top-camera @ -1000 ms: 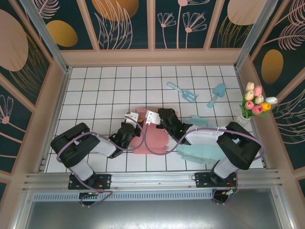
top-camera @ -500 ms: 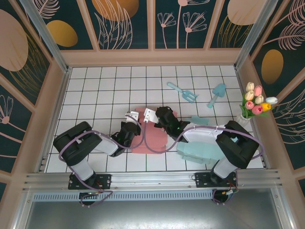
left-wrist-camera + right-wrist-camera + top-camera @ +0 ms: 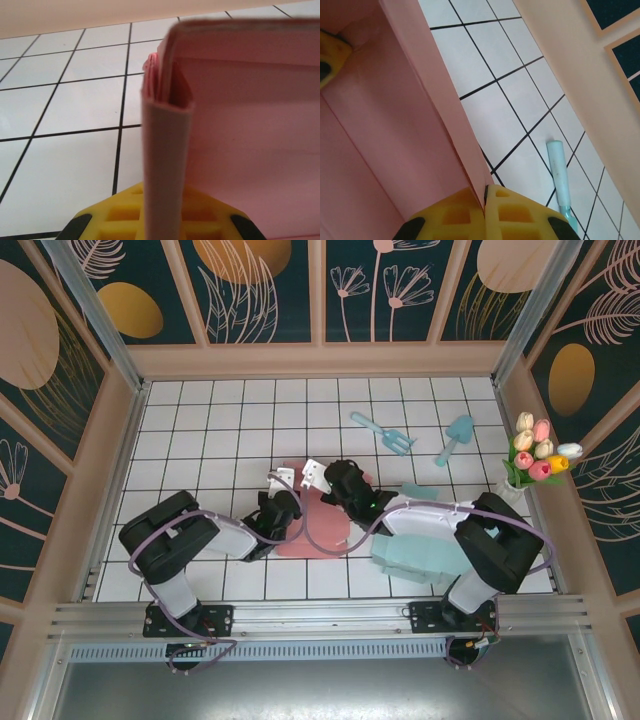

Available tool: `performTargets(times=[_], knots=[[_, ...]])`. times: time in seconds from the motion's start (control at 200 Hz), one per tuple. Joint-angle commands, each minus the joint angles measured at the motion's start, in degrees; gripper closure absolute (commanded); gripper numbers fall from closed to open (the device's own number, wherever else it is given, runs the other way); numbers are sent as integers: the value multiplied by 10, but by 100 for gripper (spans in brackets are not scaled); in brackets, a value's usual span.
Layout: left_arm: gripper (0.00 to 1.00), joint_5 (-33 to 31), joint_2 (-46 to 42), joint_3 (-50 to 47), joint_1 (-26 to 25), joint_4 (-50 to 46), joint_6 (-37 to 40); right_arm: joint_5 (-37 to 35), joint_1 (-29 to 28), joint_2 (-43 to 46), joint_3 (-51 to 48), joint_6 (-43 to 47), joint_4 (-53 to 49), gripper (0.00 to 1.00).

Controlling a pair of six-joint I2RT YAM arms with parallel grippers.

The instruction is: Fold the paper box

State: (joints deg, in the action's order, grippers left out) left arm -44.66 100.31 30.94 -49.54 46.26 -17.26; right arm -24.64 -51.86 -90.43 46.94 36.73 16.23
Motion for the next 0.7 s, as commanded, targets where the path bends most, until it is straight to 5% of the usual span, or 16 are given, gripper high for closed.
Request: performTargets(times=[0.0, 0.07, 0.155, 0.225, 0.691], knots=[[99, -107, 20, 10, 15, -55, -20, -15, -12, 5, 14, -58, -21, 100], [92, -59, 14, 5, 15, -40, -11, -15, -11, 1, 16, -62, -23, 100], [66, 26, -4, -13, 15, -8, 0, -17, -10, -6, 22, -63, -29, 100], [56, 75, -31, -25, 15, -1, -5, -19, -7, -10, 26, -64, -33, 100], [37, 229, -273, -89, 37, -103, -43, -1, 12, -14, 46, -81, -78, 100]])
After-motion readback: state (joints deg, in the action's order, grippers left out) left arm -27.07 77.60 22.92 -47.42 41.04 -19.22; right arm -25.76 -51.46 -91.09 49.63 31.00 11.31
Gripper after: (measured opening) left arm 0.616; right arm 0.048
